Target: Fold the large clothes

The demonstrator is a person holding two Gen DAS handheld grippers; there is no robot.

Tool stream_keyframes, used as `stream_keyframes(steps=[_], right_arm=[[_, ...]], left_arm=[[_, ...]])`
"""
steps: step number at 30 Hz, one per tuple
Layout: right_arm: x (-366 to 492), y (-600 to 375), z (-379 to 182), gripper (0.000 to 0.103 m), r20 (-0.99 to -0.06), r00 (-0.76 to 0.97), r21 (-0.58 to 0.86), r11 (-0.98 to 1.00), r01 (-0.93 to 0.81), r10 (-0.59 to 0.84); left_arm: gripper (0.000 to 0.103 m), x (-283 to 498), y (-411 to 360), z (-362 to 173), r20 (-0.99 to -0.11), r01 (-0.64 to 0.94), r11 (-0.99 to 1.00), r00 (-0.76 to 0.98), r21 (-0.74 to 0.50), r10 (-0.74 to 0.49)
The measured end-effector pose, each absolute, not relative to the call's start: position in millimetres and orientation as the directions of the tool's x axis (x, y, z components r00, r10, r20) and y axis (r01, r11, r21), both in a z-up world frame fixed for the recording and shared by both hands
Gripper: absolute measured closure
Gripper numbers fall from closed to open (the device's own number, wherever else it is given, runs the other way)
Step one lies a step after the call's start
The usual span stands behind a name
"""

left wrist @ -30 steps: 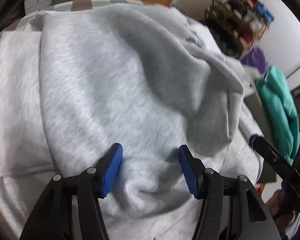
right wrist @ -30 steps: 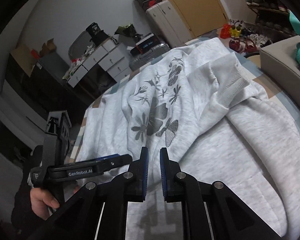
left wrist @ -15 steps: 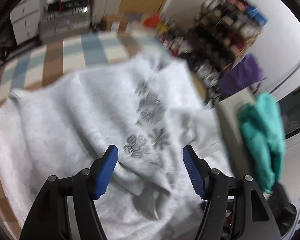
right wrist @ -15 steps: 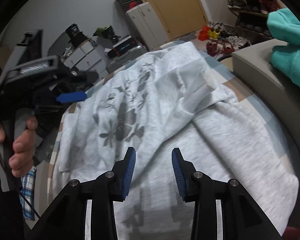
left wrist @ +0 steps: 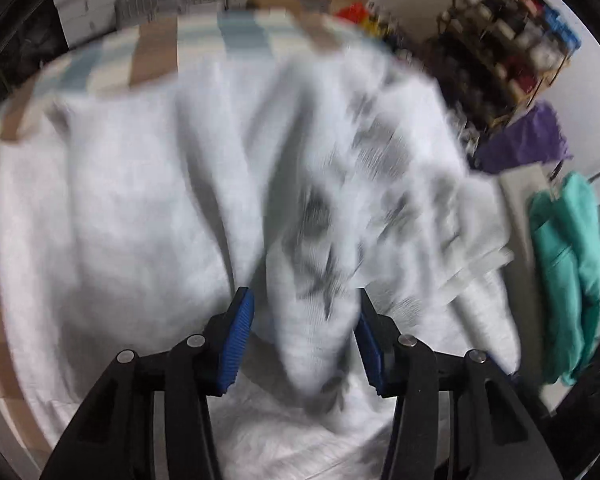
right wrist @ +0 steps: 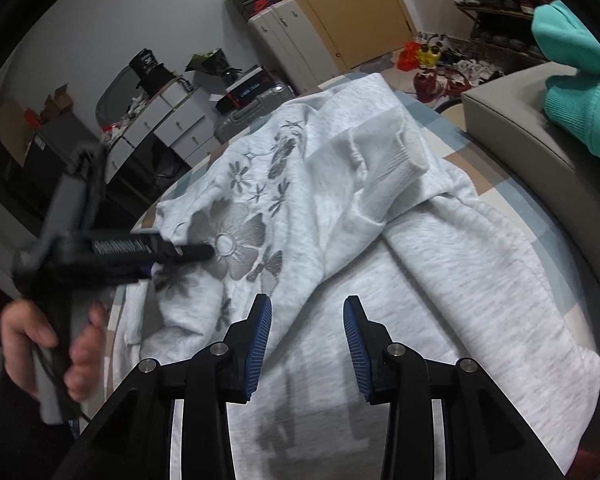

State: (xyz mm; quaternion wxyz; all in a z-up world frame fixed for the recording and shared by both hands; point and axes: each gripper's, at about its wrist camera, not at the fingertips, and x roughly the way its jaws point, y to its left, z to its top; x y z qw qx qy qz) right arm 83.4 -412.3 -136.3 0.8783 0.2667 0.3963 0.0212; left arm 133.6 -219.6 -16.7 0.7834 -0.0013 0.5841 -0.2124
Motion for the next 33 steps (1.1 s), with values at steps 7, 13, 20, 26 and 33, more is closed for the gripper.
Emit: stream_keyframes(steps=[7,13,20,26,33], right_arm=[[82.3,-421.1,-138.8,0.064,-0.681,0.690,0.506,0.838,0.202,0.244],[77.9,-437.0,-141.3,0.064,-0.676,0.703,0.527,0.813,0.249,0.222],[88.1,-416.2,-145.2,0.064,-0.715,0.651,0.481,0.856,0.190,0.257],[89.5,-398.9,-142.8,0.058,-0.715,0.650,0.437,0.891,0.127,0.257],[94.7,-410.8,-145.7,0.038,-0.705,0.673,0.428,0.891,0.153,0.223]], left_arm=[[0.059,118.4,-248.1,15.4,-0.827,0.396,0.801,0.157,-0.448,-0.540],[0.059,137.5,-250.4,-63.6,-0.892,0.344,0.847,0.052,-0.406,-0.449],[0.095,147.1,-168.7,-105.6,-0.829,0.157,0.836,0.126,-0.525,-0.545],[0.096,117.0,-157.6,-98.7,-0.837,0.218,0.853,0.189,-0.474,-0.513],[0.082,86.3,-131.2,-54.1,-0.764,0.285,0.787,0.212,-0.548,-0.609]])
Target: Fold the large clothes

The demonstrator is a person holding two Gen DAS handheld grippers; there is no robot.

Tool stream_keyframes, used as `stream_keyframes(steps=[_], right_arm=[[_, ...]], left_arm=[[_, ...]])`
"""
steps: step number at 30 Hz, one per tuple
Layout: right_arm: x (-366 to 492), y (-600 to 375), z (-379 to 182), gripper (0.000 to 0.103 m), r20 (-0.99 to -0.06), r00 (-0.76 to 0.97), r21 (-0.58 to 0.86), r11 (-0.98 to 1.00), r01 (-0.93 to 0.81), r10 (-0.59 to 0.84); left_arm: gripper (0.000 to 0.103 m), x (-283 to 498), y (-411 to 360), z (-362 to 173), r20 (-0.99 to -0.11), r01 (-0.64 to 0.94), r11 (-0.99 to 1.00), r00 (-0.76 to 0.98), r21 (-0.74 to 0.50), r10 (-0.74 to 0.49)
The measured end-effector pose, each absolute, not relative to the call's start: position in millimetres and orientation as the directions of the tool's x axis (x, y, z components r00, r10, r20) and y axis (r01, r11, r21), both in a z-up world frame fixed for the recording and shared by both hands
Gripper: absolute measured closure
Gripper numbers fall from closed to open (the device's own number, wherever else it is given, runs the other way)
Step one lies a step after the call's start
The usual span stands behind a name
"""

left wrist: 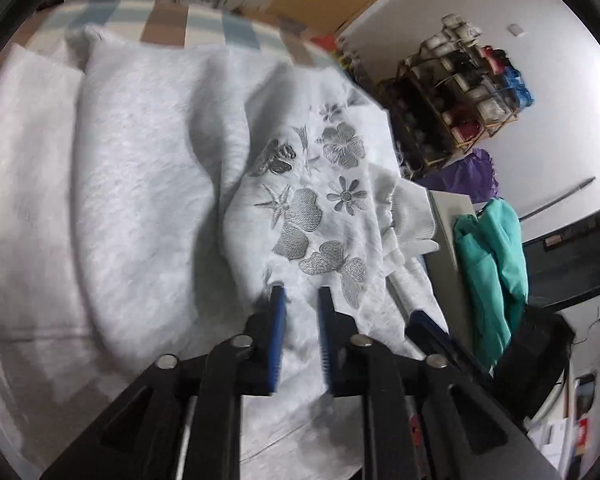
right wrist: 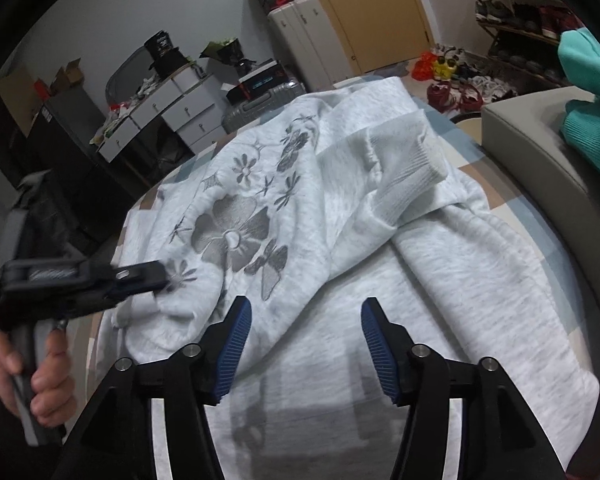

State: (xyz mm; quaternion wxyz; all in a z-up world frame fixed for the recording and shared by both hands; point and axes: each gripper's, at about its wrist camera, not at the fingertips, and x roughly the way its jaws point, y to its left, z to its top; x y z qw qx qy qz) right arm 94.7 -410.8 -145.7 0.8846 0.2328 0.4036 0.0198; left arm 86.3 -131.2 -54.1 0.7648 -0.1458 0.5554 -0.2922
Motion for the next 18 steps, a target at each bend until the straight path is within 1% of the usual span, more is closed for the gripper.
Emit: stream_keyframes(steps=[1,2,3,4,5,7,9,10,11,12,13,14,15,16,18], right_arm=[[96.5,-413.0,-148.6,0.037,-0.712,0.667,0.431,0.887,0.166,0.221],[98.6,-414.3,-152.3,0.037,-0.723,0.656,0.432,0.884,0.181,0.219],[100.6,-415.9,-156.1,0.037,-0.734,0.643,0.431,0.882,0.192,0.219],[101.7,-417.1,-158.5,0.037,-0.741,0.635,0.431,0.880,0.197,0.221],[102.1,-419.0,-160.7,0.037,-0.745,0.628,0.434,0.878,0.202,0.224],[99.9,-425.1,-158.9,0.037,-0.746,0.630,0.442,0.869,0.224,0.218],[101.6,-437.6,-142.8,0.035,-0.720,0.658,0.468,0.853,0.229,0.218],[107.5,-442.4,-132.9,0.033,-0.714,0.667,0.462,0.860,0.219,0.213],[117.2,-447.8,-122.2,0.029,-0.716,0.669,0.434,0.877,0.205,0.198],[131.1,-452.6,-111.8,0.026,-0.722,0.669,0.394,0.900,0.188,0.176],[142.4,-455.4,-105.9,0.023,-0.726,0.669,0.364,0.915,0.174,0.162],[166.1,-462.5,-96.4,0.018,-0.734,0.667,0.307,0.939,0.157,0.129],[186.4,-467.8,-92.2,0.016,-0.745,0.660,0.262,0.953,0.154,0.098],[201.5,-470.2,-91.5,0.015,-0.757,0.648,0.236,0.960,0.148,0.086],[248.3,-483.2,-96.8,0.015,-0.799,0.596,0.193,0.972,0.132,0.078]], left_arm=[[0.069,84.0,-129.3,-59.2,-0.779,0.288,0.804,0.224,-0.521,-0.585],[0.064,82.5,-130.0,-70.8,-0.804,0.287,0.827,0.229,-0.483,-0.549],[0.061,85.8,-136.6,-86.5,-0.845,0.282,0.854,0.196,-0.437,-0.497],[0.062,92.4,-142.2,-96.7,-0.866,0.283,0.863,0.162,-0.420,-0.474],[0.062,95.3,-139.5,-102.3,-0.864,0.283,0.857,0.143,-0.431,-0.482],[0.061,98.9,-126.7,-91.8,-0.849,0.253,0.846,0.135,-0.470,-0.511],[0.061,105.3,-100.3,-73.7,-0.839,0.223,0.848,0.164,-0.481,-0.519],[0.061,107.6,-89.1,-66.6,-0.839,0.219,0.856,0.192,-0.469,-0.509],[0.059,113.3,-74.1,-56.7,-0.854,0.208,0.881,0.230,-0.425,-0.467],[0.050,121.3,-58.4,-47.2,-0.876,0.189,0.916,0.275,-0.354,-0.396],[0.034,127.1,-44.3,-43.0,-0.890,0.169,0.940,0.310,-0.295,-0.335],[0.027,135.9,-26.9,-39.1,-0.898,0.140,0.960,0.343,-0.242,-0.276],[0.022,146.7,-9.2,-37.9,-0.902,0.105,0.971,0.360,-0.214,-0.238],[0.022,156.3,2.6,-39.3,-0.906,0.080,0.975,0.359,-0.208,-0.223],[0.022,178.2,33.1,-51.4,-0.920,0.017,0.970,0.315,-0.241,-0.234]])
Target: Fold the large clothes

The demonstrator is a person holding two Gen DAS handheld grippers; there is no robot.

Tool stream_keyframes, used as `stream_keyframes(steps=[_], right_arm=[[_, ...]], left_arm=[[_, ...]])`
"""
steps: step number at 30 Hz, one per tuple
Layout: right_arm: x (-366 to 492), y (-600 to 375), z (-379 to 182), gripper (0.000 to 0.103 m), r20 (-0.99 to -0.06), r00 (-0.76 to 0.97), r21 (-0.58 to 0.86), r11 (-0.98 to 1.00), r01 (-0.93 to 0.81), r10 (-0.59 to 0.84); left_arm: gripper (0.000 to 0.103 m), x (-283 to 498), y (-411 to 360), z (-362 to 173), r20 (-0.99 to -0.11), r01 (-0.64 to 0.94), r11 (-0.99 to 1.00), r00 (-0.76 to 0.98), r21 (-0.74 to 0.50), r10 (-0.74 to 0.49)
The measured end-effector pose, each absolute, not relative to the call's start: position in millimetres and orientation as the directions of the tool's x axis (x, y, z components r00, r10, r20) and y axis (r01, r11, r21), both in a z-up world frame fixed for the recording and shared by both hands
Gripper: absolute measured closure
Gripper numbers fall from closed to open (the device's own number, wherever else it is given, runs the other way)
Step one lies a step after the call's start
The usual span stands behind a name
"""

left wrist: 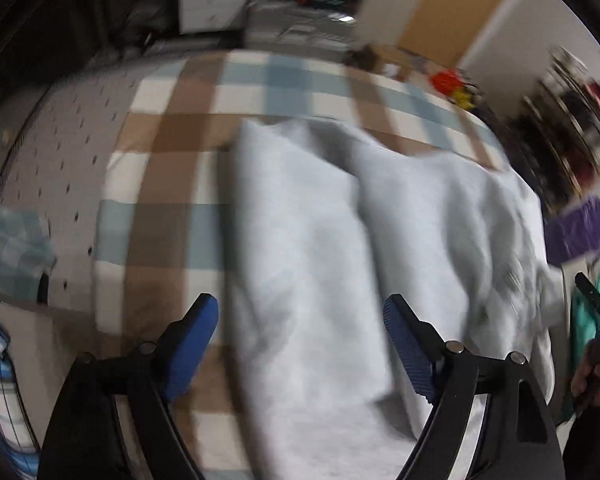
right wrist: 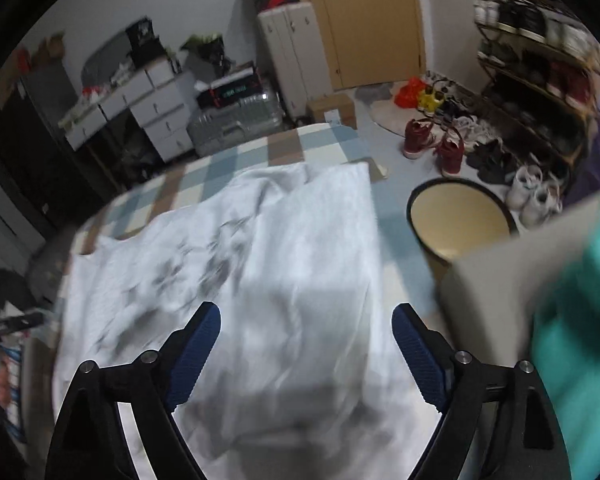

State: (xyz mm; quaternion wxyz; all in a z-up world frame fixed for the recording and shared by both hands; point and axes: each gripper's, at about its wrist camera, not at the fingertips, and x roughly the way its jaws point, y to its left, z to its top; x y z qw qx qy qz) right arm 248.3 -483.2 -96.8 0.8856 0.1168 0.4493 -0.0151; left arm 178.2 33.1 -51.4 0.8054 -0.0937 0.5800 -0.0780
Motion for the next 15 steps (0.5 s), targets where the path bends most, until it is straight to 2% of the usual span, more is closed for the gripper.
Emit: stream_keyframes(steps=[3,6,9,11,12,14,15], right_arm=[[306.2,-496.2,-115.9,0.015,-0.859,0.505,0.176,0.975,0.132,0.086],[338.6,-501.1,-135.8,0.018,-0.887,0.442,0.207,0.971,0.120,0.134],[355.1,-508.6,-149.3,0.018,-0.902,0.420,0.176,0.974,0.144,0.101],[362.7,-513.0,-156.0,0.019,-0.905,0.406,0.203,0.968,0.147,0.128],[365.9,-512.6,-156.5,0.020,-0.902,0.404,0.222,0.965,0.137,0.150],[368.7,-511.8,-162.0,0.025,-0.902,0.399,0.233,0.964,0.126,0.165],[369.4,-510.2,-165.6,0.029,-0.903,0.393,0.234,0.965,0.114,0.173]], left_arm=[[0.022,206.9,51.1,-73.0,-0.917,-0.052,0.949,0.278,-0.311,-0.285],[0.022,235.2,39.8,-91.3,-0.914,-0.022,0.943,0.254,-0.333,-0.317],[0.022,247.8,28.5,-105.8,-0.911,0.002,0.937,0.235,-0.348,-0.339],[0.034,253.9,16.4,-110.6,-0.915,0.024,0.936,0.202,-0.352,-0.349],[0.046,254.2,12.1,-113.1,-0.921,0.045,0.939,0.187,-0.340,-0.342],[0.051,252.2,7.1,-112.1,-0.920,0.069,0.939,0.189,-0.337,-0.344],[0.059,251.2,4.7,-111.3,-0.912,0.089,0.932,0.195,-0.351,-0.362]])
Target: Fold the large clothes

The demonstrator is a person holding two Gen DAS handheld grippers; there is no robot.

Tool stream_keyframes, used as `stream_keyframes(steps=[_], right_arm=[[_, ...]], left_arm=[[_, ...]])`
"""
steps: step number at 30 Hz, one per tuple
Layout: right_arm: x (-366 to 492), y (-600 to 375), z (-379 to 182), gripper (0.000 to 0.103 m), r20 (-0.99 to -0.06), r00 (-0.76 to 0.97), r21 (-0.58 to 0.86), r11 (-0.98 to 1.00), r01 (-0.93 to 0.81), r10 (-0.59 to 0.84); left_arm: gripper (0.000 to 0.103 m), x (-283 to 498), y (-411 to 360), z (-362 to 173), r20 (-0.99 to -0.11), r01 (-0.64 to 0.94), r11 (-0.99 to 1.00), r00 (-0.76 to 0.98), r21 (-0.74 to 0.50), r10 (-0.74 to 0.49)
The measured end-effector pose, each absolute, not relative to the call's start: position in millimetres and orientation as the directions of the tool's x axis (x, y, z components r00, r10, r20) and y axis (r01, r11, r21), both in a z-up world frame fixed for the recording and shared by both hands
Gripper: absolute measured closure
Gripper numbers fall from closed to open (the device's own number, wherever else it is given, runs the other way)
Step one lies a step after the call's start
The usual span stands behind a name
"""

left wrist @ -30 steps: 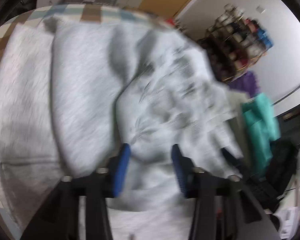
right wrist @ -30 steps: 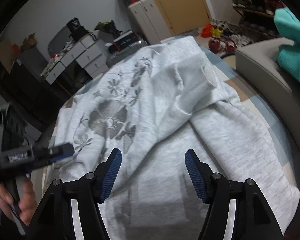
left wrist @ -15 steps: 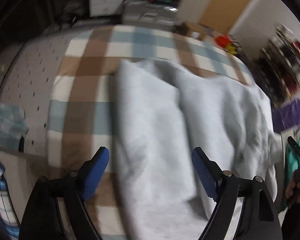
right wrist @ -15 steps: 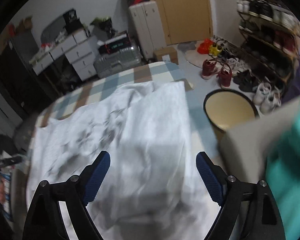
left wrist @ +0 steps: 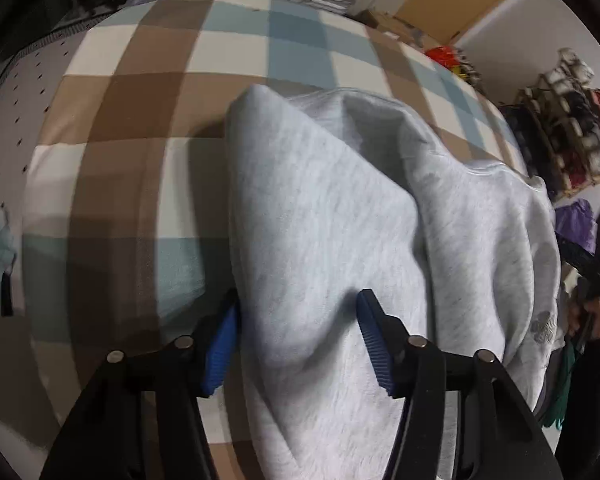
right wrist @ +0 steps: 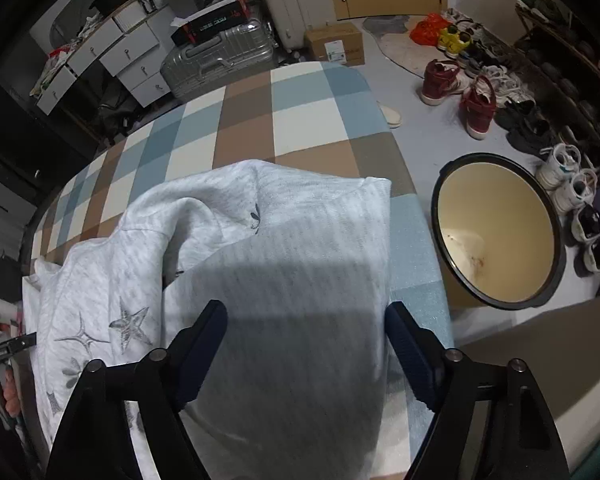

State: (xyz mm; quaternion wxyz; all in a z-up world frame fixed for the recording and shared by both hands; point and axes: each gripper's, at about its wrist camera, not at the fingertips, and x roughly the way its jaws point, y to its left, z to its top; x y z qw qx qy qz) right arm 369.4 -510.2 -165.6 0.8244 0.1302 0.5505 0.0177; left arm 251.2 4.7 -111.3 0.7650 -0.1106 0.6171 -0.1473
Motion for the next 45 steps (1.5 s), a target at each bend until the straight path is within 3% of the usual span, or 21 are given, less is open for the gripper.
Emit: stream_keyframes(steps=[1,2,4,5,6,12,21,23,24,26,31,33,37,40,41,42,43,45], right_arm=[[370.3,-508.9,-167.7,0.031,-0.904,0.388,0.234,0.967,0.104,0.177],[370.3,-508.1,-169.3,0.036,-0.904,0.384,0.241,0.966,0.097,0.188],[370.7,-505.4,-168.5,0.056,-0.892,0.386,0.279,0.958,0.059,0.236],[369.6,-500.7,-166.7,0.077,-0.881,0.385,0.308,0.951,0.024,0.276],[368.6,-494.6,-165.7,0.083,-0.884,0.385,0.289,0.957,0.007,0.264],[380.2,-466.2,-154.8,0.089,-0.905,0.413,0.112,0.994,-0.003,0.103],[436.5,-464.2,-149.5,0.089,-0.874,0.484,0.047,0.999,0.012,0.035],[447.0,-476.1,-149.8,0.083,-0.864,0.501,0.092,0.994,0.060,0.049],[447.5,-483.4,-148.2,0.072,-0.859,0.512,0.087,0.991,0.102,0.023],[437.9,-494.7,-138.7,0.063,-0.831,0.556,0.071,0.984,0.166,-0.034],[370.3,-499.4,-105.3,0.058,-0.786,0.609,0.185,0.980,0.071,0.104],[323.9,-490.2,-85.8,0.045,-0.756,0.640,0.201,0.979,0.035,0.132],[238.9,-470.0,-47.3,0.035,-0.637,0.722,0.346,0.937,-0.046,0.270],[164.4,-449.5,-18.4,0.017,-0.456,0.796,0.466,0.869,-0.168,0.398],[142.7,-444.5,-13.0,0.004,-0.405,0.815,0.490,0.851,-0.189,0.414],[113.4,-436.0,-9.3,0.000,-0.344,0.829,0.528,0.821,-0.218,0.441],[98.3,-430.2,-9.4,0.000,-0.302,0.832,0.557,0.794,-0.242,0.466],[58.4,-412.0,-12.2,0.000,-0.234,0.829,0.608,0.741,-0.284,0.509]], left_arm=[[0.071,250.3,1.4,-109.6,-0.910,0.100,0.930,0.195,-0.353,-0.366],[0.075,250.9,-0.6,-110.0,-0.907,0.106,0.927,0.194,-0.359,-0.374],[0.087,252.1,-7.0,-109.8,-0.902,0.125,0.922,0.197,-0.367,-0.385],[0.088,252.5,-11.3,-109.1,-0.905,0.141,0.927,0.207,-0.347,-0.371],[0.091,252.5,-15.7,-107.8,-0.910,0.160,0.934,0.225,-0.319,-0.349],[0.096,267.4,-32.9,-108.5,-0.930,0.152,0.971,0.293,-0.184,-0.222],[0.095,345.4,-37.2,-121.6,-0.935,0.123,0.990,0.339,-0.064,-0.102],[0.093,358.5,-37.4,-122.1,-0.933,0.096,0.995,0.353,-0.037,-0.069],[0.091,361.9,-36.8,-119.3,-0.927,0.070,0.997,0.374,-0.013,-0.038],[0.091,353.7,-33.5,-112.8,-0.923,0.031,0.999,0.384,-0.016,-0.027],[0.091,283.9,-27.7,-85.1,-0.906,0.077,0.995,0.413,-0.067,-0.093],[0.091,254.5,-30.6,-71.6,-0.892,0.109,0.993,0.443,-0.044,-0.088],[0.091,193.4,-26.8,-46.6,-0.887,0.119,0.985,0.431,-0.125,-0.165],[0.089,132.7,-22.0,-23.8,-0.864,0.125,0.969,0.438,-0.215,-0.248],[0.086,111.3,-21.9,-18.4,-0.855,0.127,0.965,0.448,-0.228,-0.261],[0.074,89.7,-23.3,-14.7,-0.852,0.123,0.967,0.458,-0.223,-0.255],[0.060,75.7,-25.4,-12.4,-0.847,0.122,0.968,0.469,-0.218,-0.250],[0.046,47.0,-32.0,-9.5,-0.828,0.131,0.966,0.498,-0.221,-0.257]])
